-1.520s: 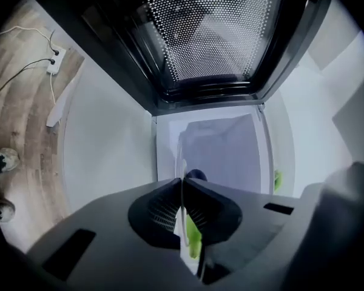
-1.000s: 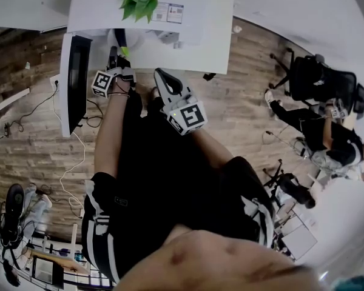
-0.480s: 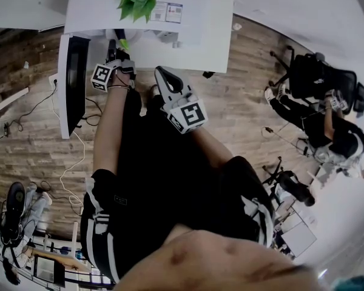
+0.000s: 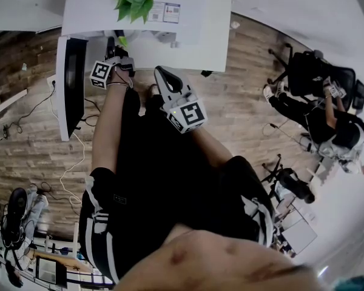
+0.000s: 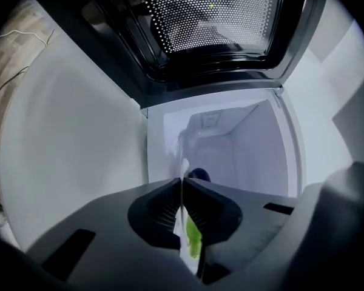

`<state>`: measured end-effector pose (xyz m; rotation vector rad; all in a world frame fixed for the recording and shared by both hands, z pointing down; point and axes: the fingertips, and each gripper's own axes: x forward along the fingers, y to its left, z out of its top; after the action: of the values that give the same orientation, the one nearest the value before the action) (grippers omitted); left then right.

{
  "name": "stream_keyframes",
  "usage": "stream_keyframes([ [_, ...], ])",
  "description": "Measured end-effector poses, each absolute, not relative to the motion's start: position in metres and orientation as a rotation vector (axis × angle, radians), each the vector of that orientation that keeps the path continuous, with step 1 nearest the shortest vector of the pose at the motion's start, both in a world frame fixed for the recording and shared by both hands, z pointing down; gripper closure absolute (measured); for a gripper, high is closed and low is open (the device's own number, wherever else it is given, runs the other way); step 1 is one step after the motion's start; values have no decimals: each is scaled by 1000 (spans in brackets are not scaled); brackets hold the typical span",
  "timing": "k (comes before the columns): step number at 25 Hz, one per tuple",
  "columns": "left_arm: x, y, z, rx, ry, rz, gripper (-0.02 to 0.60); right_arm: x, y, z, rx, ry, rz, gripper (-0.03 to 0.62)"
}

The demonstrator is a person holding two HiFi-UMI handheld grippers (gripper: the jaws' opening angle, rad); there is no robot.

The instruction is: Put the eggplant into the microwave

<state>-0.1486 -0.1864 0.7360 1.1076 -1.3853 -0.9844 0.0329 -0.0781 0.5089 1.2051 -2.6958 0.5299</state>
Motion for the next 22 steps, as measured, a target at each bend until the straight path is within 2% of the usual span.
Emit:
stream_keyframes([
  [22,-148,-199,737,1111,-1372,-952,534,33,-75,509,1216,-2691,534,562],
])
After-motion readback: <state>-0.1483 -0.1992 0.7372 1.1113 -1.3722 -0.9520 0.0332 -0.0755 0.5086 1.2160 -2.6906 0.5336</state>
